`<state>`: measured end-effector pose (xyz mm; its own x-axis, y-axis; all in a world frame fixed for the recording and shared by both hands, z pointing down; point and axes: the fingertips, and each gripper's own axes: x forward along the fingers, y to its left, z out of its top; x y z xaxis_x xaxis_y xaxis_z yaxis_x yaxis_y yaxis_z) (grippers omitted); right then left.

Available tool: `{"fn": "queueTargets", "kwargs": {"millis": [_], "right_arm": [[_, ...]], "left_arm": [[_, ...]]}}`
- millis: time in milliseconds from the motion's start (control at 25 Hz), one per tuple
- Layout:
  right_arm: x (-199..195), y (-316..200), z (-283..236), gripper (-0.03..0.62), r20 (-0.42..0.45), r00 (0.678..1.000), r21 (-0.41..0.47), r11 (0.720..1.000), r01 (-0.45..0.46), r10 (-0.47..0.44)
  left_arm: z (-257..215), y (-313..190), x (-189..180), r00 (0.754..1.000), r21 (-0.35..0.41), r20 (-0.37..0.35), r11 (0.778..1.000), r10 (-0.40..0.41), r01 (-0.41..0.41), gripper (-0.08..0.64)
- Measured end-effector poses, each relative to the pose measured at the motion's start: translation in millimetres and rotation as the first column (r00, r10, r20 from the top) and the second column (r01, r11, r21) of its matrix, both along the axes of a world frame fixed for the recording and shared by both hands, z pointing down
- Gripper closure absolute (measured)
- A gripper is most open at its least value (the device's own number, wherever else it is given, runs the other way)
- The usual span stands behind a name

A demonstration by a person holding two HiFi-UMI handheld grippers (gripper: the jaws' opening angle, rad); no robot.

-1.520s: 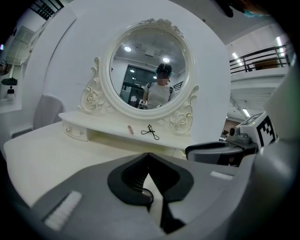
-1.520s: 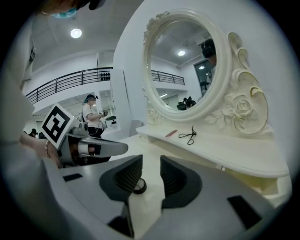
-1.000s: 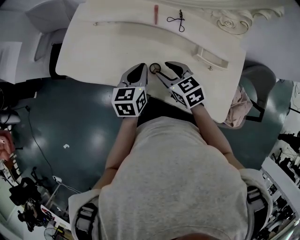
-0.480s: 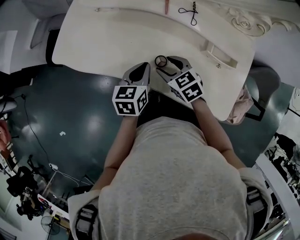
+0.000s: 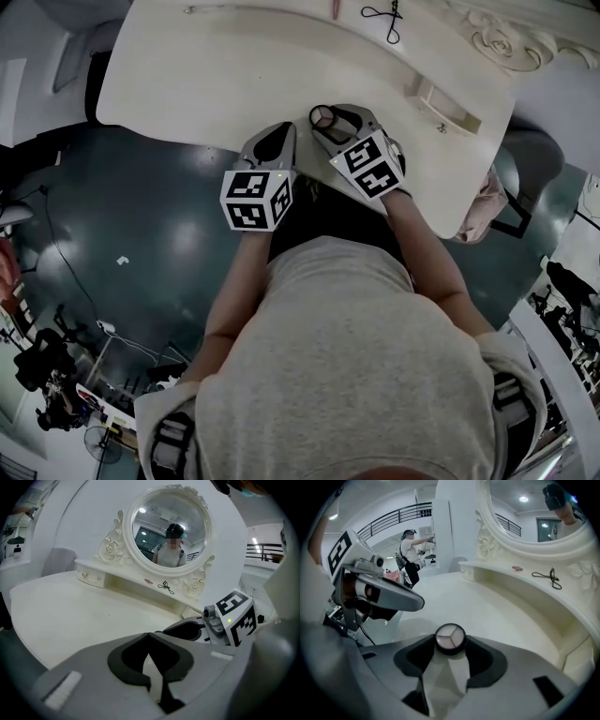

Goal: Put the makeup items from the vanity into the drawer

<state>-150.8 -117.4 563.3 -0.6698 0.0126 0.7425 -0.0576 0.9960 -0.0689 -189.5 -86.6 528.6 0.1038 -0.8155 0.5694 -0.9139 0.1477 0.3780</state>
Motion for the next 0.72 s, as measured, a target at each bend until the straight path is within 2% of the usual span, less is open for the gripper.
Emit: {"fn": "queueTargets", "kwargs": {"millis": [360, 520, 720], "right_arm": [[11.0, -2.6, -13.1, 0.38, 0.067, 0.995, -0.057, 0.996, -0.074, 0.077], [27.5, -12.2, -25.1, 0.38, 0.107, 0.983, -0.071, 0.988, -0.139, 0.146], [53.9, -29.7, -39.7, 0.38, 0.143, 0.955, -0.076, 0.965, -0.252, 0.261]], "left_arm": [[-3.0, -7.1, 10.3, 0.997, -0.007, 0.012, 0.997, 0.078, -0.078, 0.551], [-8.0, -18.3, 21.7, 0.99, -0.001, 0.021, 0.991, 0.137, -0.137, 0.551], [-17.2, -35.2, 42.6, 0.972, 0.023, 0.04, 0.972, 0.231, -0.232, 0.551]]}}
